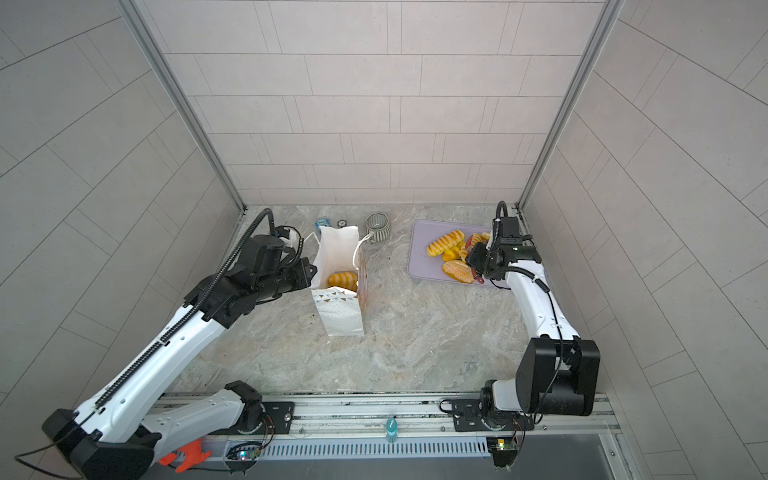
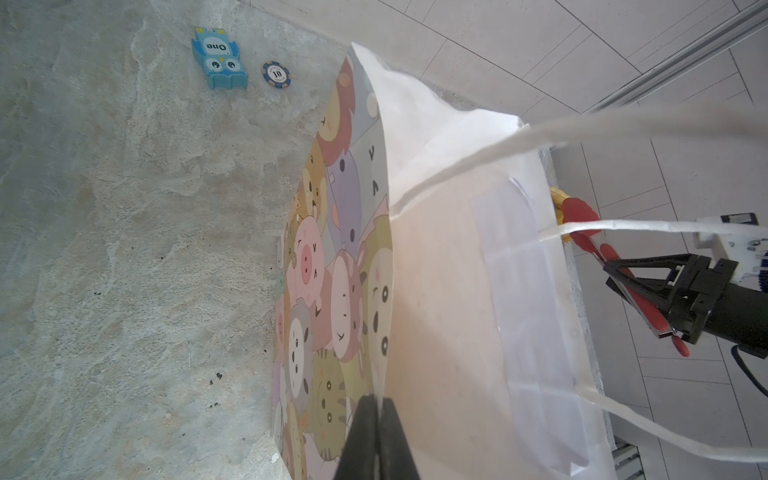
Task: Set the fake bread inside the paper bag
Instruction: 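Carry the empty tongs with the right gripper back to the bread tray, then close the tongs on a third spiral yellow bread on the tray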
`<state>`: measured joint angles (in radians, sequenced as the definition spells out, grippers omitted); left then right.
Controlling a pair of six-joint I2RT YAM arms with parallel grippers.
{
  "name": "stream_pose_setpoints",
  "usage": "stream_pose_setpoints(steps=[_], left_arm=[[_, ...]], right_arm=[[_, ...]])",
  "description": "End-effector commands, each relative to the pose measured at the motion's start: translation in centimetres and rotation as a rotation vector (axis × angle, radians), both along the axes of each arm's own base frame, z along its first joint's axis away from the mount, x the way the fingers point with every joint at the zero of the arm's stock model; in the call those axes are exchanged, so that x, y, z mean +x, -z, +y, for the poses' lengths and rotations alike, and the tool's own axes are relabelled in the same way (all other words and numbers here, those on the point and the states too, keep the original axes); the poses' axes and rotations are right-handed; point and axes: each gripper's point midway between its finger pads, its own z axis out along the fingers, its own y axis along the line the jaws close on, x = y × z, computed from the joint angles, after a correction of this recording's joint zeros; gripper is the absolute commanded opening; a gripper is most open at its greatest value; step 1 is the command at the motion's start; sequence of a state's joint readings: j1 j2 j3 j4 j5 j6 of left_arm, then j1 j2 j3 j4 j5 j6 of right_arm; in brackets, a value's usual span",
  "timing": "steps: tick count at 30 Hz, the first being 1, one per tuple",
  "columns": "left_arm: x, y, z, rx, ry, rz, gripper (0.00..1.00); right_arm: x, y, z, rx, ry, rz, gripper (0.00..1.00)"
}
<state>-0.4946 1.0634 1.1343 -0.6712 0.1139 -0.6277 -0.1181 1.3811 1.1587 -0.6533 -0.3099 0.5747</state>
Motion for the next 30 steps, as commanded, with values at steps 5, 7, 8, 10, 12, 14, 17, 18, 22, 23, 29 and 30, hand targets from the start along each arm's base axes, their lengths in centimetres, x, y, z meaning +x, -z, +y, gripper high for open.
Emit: stream_pose_setpoints(steps=[5,7,8,10,12,14,17,18,22,23,29,30], left_arm=[[-0.5,1.3,0.4,0.015,0.013,0.031,0.05],[-0.5,1.4,0.4,0.014,0.014,0.033,0.05],[-0.5,1.3,0.5,0.013,0.012,0.032,0.05],[-0.4,1.4,0.5,0.01,0.012,0.035,0.05],[-0.4,1.4,0.5,0.009,0.011,0.035,0.05],[-0.3,1.5,0.5,0.011,0.01,0.037,0.05],[-0.3,1.6,0.5,0.009,0.008,0.039,0.05],[-0.3,1.7,0.5,0.009,0.007,0.041,0.05],[-0.3,2.0,0.4,0.006,0.009,0.048,0.05],[-0.3,2.0,0.4,0.007,0.008,0.049,0.05],[-0.3,2.1,0.6,0.011,0.003,0.052,0.05],[-0.3,2.1,0.6,0.01,0.002,0.051,0.05]], right_arm=[[1.0,-0.4,-1.1,0.046,0.049,-0.029,0.54],[1.2,0.0,-1.2,0.076,0.054,-0.021,0.56],[1.2,0.2,-1.2,0.089,0.054,-0.017,0.56],[1.3,0.6,-1.2,0.116,0.049,-0.007,0.58],[1.3,1.0,-1.2,0.14,0.047,0.003,0.58],[1.4,1.5,-1.1,0.161,0.04,0.014,0.59],[1.7,2.0,-0.9,0.179,0.032,0.022,0.6],[1.8,2.1,-0.9,0.185,0.029,0.024,0.6],[2.1,2.6,-0.8,0.194,0.029,0.03,0.62],[2.2,2.6,-0.8,0.196,0.028,0.029,0.62],[2.4,3.4,-0.8,0.206,0.031,0.042,0.63],[2.4,3.6,-0.8,0.208,0.034,0.045,0.63]])
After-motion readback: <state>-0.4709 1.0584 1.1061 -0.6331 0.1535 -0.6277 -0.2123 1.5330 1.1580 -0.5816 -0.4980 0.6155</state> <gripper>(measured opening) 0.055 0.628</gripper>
